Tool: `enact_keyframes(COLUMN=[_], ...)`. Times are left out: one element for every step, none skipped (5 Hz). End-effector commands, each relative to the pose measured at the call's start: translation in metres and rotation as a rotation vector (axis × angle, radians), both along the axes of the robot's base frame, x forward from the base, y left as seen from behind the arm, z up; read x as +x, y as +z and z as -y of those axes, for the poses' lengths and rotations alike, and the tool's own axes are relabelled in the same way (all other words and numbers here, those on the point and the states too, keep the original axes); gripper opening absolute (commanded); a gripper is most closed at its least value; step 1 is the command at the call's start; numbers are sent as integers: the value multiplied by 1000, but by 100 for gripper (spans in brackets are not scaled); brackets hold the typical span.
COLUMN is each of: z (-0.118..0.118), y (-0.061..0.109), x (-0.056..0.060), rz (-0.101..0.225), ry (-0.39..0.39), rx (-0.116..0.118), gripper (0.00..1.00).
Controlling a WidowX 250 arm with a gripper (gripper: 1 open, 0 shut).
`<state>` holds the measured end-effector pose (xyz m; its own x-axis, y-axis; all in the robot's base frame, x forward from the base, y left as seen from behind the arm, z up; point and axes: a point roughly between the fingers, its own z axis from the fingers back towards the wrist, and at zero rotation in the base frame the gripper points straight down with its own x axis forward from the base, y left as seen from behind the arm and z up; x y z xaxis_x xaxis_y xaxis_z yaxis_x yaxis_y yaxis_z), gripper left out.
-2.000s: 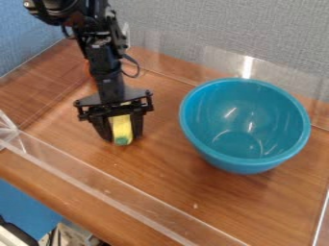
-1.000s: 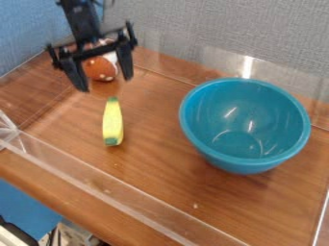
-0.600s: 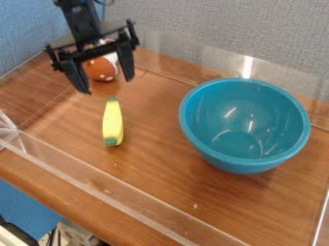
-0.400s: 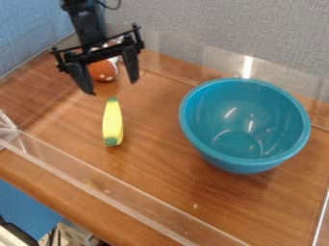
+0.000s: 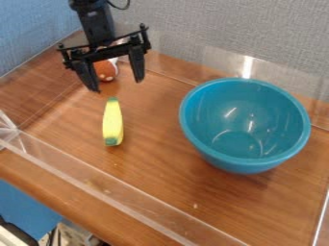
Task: Remove the yellow object from the blue bowl and put it on the table
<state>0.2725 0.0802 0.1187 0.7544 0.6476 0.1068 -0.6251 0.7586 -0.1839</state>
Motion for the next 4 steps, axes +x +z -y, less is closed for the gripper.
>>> enact_keyframes(z=[6, 10, -2, -13], y=[14, 14, 8, 3], x=[14, 19, 18, 13], rz=[50, 50, 44, 33], ry=[12, 55, 91, 132], rx=[44, 55, 63, 67], gripper=[100, 100, 100, 100])
